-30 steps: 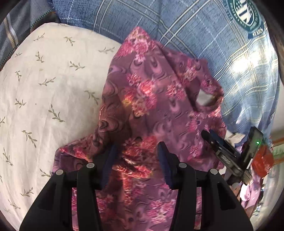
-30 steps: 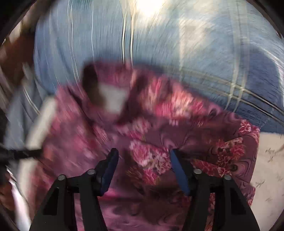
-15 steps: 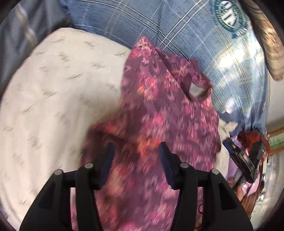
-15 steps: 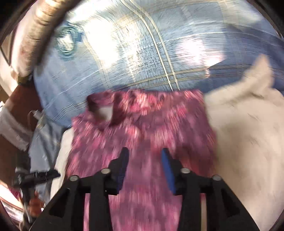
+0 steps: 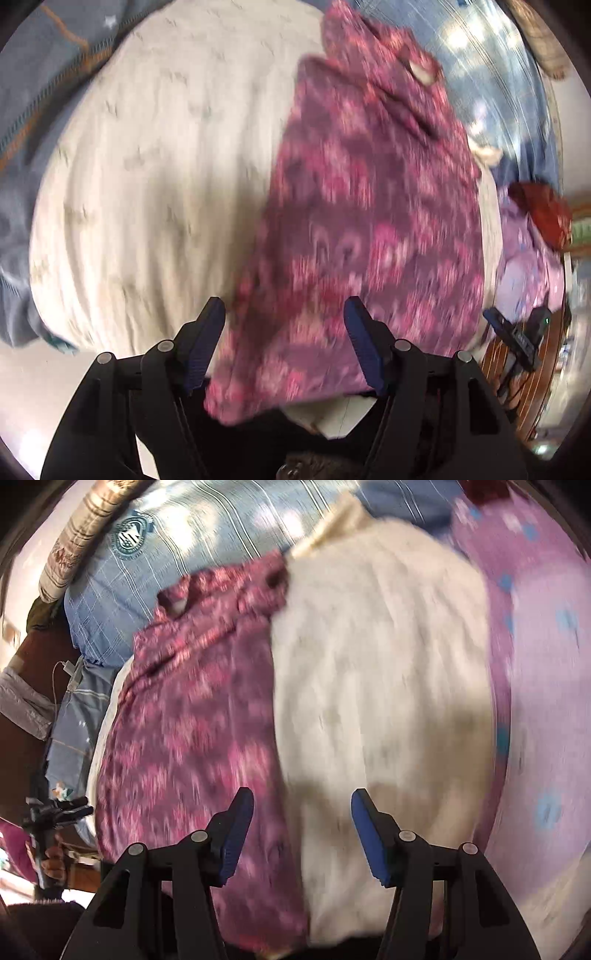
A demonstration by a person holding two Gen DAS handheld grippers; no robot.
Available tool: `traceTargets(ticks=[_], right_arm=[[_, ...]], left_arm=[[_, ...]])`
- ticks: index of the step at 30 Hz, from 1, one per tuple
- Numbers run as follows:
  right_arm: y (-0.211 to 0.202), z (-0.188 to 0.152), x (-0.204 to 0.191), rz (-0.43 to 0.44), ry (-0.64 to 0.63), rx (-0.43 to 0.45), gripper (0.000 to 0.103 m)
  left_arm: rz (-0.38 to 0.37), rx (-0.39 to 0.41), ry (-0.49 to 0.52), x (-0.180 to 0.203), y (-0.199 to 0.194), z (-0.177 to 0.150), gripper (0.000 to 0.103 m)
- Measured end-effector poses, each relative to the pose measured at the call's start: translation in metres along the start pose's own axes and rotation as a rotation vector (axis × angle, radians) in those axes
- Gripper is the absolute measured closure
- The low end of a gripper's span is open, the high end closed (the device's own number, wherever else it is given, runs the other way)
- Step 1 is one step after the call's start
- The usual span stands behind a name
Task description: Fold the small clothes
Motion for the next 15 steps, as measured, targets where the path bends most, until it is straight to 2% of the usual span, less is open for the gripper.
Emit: traceTargets(ticks=[2,5,8,9,12,14,15], right_arm=[[0.004,-0.015,-0.001,0.028,0.021,-0.027,0.046],[0.012,-0.034,-0.005,0.098,0.062,-0.068,0.046],[0.016,-0.043,-0.016,0.143,0.052,-0.086,0.046],[0.019,-0.045,-0.022,0.144,0.041,-0.093,0.045],[0.020,-0.050,-0.031,0.134,-0.012,-0.084,0.046],[0.020,-0.053,-0.039,0.129,-0.068,-0.075,0.062],[0.021,-0.056,-0.045,0.124,-0.113,-0.075,0.088]], left_arm=[[0.009,0.005,0.000,-0.005,-0.001,-0.012,0.037],[-0.027,-0.010,-0.043,-0.010,0.001,-0.021,0.035],[-0.058,-0.004,-0.065,-0.012,0.002,-0.025,0.029],[-0.064,-0.003,-0.071,-0.011,0.002,-0.026,0.025],[-0.076,0.008,-0.061,-0.006,0.006,-0.029,0.021],[-0.073,0.025,-0.023,0.002,0.007,-0.031,0.025],[-0.079,0.031,-0.015,0.005,0.006,-0.033,0.043]])
Point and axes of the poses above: each gripper's, at about its wrist camera, not at the fingertips, and y roughly the way its jaws point, x to its right, z to its top, the point moved 7 cm from there along y, roughly the way its jaws point, and after that the axes turned 12 degrees about x, right-handed, at the moved point
